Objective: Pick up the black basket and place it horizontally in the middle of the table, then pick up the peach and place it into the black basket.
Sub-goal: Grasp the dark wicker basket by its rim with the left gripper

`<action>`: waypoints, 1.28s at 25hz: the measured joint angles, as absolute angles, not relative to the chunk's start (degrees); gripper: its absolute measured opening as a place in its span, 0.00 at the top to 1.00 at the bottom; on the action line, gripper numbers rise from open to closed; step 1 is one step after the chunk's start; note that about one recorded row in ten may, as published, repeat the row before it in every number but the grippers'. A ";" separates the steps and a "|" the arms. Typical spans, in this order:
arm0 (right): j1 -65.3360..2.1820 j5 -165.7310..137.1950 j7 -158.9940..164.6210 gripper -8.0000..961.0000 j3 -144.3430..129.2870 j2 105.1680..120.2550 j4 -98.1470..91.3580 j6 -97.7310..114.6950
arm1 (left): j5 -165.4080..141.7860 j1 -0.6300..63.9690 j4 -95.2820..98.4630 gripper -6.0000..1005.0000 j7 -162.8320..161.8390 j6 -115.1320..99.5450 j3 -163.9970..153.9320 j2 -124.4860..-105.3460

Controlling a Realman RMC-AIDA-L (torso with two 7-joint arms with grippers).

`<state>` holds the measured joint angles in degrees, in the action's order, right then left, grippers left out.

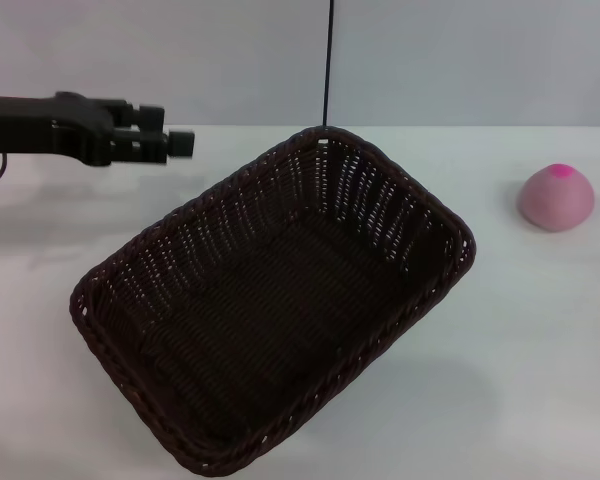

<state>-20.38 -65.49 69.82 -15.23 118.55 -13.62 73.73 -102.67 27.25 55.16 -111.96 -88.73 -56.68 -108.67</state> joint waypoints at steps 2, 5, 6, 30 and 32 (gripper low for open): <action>-20.38 -65.45 69.81 0.55 -15.20 118.60 -13.62 73.73 | -109.07 28.56 58.94 0.29 -114.84 -89.74 -56.67 -109.48; -20.39 -65.39 69.80 0.55 -15.19 118.64 -13.56 73.74 | -117.10 30.43 63.04 0.30 -117.70 -91.13 -56.67 -110.81; -20.39 -65.33 69.79 0.55 -15.16 118.65 -13.51 73.74 | -118.51 30.93 63.80 0.30 -118.18 -91.60 -56.69 -111.15; -20.12 -65.04 69.78 0.55 -14.94 118.69 -12.66 71.51 | -144.98 39.16 69.11 0.36 -124.62 -95.75 -59.94 -117.87; -20.24 -65.04 69.78 0.55 -14.94 118.67 -12.66 71.42 | -145.08 39.17 68.35 0.36 -124.62 -95.19 -60.58 -117.88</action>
<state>-20.24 -65.04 69.78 -14.94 118.67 -12.66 71.42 -145.08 39.17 68.35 -124.62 -95.19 -60.58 -117.88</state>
